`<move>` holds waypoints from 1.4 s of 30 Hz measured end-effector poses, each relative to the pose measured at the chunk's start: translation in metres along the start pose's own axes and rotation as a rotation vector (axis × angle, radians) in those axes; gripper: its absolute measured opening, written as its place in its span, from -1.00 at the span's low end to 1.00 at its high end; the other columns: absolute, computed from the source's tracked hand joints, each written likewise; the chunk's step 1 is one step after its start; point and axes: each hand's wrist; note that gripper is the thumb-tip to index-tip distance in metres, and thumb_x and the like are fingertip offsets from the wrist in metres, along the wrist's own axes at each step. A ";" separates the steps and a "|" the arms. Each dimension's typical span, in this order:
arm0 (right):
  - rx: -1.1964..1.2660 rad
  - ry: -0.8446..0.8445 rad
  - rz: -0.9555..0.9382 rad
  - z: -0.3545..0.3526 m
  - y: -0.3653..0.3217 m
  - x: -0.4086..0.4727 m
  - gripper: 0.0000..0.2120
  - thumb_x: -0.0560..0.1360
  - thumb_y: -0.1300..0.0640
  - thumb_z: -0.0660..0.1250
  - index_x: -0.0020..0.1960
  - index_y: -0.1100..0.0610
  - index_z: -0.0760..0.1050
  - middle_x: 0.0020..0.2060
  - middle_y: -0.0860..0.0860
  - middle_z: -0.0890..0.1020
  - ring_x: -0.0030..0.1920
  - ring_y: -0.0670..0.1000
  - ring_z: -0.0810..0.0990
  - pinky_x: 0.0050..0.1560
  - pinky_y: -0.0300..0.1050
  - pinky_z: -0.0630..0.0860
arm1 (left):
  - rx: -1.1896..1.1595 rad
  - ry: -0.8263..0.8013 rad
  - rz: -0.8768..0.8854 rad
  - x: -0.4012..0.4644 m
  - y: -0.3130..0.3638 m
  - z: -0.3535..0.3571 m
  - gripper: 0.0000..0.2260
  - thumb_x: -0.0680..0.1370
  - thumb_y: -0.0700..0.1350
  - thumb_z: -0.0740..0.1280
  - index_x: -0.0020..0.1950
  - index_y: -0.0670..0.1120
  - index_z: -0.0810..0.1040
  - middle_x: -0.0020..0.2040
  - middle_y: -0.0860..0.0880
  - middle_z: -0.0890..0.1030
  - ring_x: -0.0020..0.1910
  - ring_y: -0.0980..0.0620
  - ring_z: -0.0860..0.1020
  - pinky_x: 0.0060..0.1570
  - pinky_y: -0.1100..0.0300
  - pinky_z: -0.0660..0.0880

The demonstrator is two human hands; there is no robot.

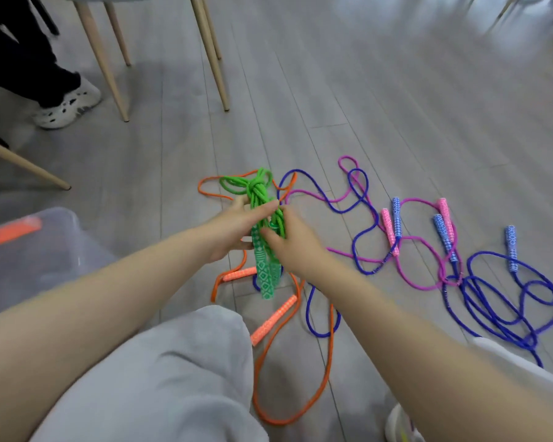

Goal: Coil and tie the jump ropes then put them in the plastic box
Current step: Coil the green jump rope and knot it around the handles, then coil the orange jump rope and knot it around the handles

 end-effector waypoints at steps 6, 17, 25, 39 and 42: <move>-0.136 -0.198 -0.104 0.051 0.014 0.035 -0.54 0.56 0.11 0.32 0.40 0.21 0.32 0.22 0.22 0.48 0.26 0.17 0.44 0.11 -0.14 0.30 | -0.078 0.193 -0.063 0.052 -0.045 -0.042 -0.62 0.53 -0.04 0.39 0.28 0.05 0.32 0.02 0.00 0.63 -0.16 0.10 0.62 -0.26 0.16 0.54; -0.106 -0.338 0.253 0.097 0.100 0.041 -0.64 0.59 -0.01 0.25 0.32 0.14 0.41 0.12 0.06 0.58 0.13 0.04 0.54 0.02 -0.21 0.37 | 0.743 0.385 -0.114 0.098 -0.165 -0.121 -0.42 0.46 -0.10 0.39 0.44 -0.05 0.27 0.14 -0.16 0.58 0.03 -0.18 0.56 -0.08 0.09 0.43; -0.301 -0.560 0.345 0.115 0.156 0.022 -0.60 0.57 0.16 0.21 0.40 0.14 0.36 0.28 0.13 0.50 0.25 0.11 0.49 0.21 -0.09 0.42 | 0.776 0.585 -0.290 0.114 -0.213 -0.167 -0.55 0.50 -0.06 0.36 0.33 -0.20 0.39 0.23 -0.29 0.52 0.19 -0.29 0.51 0.11 -0.04 0.44; -0.826 -0.784 0.095 0.135 0.191 -0.004 -0.51 0.54 0.30 0.23 0.45 0.10 0.25 0.34 0.10 0.32 0.25 0.16 0.46 0.09 0.05 0.53 | 1.168 0.375 -0.066 0.099 -0.247 -0.164 -0.32 0.43 -0.18 0.40 0.52 -0.11 0.23 0.53 -0.20 0.21 0.49 -0.22 0.17 0.48 -0.06 0.12; -1.042 -0.819 -0.017 0.130 0.191 -0.011 -0.61 0.58 0.28 0.19 0.40 0.14 0.35 0.33 0.12 0.33 0.27 0.19 0.42 0.13 0.04 0.48 | 1.152 0.318 0.076 0.098 -0.237 -0.150 -0.42 0.44 -0.23 0.37 0.46 -0.10 0.35 0.47 -0.14 0.31 0.46 -0.18 0.24 0.45 -0.07 0.16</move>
Point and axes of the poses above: each hand's wrist, its own x-axis towards the middle knuckle, its own z-axis out of the palm, y = z × x
